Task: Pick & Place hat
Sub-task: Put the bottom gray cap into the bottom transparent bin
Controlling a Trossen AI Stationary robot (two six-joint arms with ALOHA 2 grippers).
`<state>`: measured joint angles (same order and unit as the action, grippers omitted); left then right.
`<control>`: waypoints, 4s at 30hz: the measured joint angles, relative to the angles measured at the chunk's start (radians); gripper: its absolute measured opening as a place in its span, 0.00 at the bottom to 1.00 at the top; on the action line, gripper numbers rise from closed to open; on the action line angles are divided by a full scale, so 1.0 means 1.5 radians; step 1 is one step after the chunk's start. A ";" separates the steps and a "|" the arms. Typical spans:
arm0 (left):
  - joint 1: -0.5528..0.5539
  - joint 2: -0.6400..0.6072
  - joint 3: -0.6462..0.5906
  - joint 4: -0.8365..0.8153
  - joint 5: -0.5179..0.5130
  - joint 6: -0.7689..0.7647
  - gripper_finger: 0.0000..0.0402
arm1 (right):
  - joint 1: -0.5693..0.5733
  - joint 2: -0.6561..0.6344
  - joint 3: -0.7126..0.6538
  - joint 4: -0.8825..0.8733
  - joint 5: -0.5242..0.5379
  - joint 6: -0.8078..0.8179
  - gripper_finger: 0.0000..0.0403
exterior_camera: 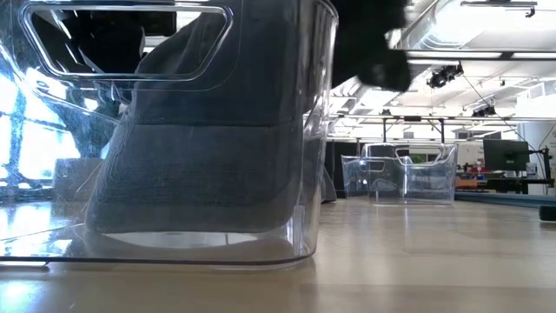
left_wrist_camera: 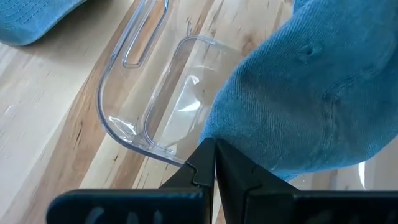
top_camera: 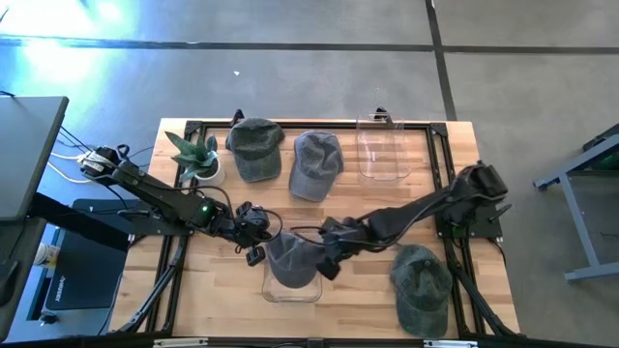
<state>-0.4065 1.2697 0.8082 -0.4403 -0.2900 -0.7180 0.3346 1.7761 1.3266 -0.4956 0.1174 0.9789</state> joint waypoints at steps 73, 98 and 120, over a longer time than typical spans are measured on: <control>0.044 -0.117 0.067 -0.005 -0.010 0.181 0.16 | -0.079 -0.043 0.000 0.009 0.058 0.052 0.01; 0.249 0.096 0.065 0.282 0.818 0.212 0.63 | 0.004 -0.095 0.000 0.011 0.073 0.045 0.01; 0.251 0.093 0.066 0.253 0.762 0.311 0.48 | 0.003 -0.095 0.000 0.043 0.038 -0.012 0.01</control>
<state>-0.0299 1.4097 0.9070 -0.0609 0.8531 -0.2520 0.3389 1.6341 1.3266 -0.4305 0.1743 0.9604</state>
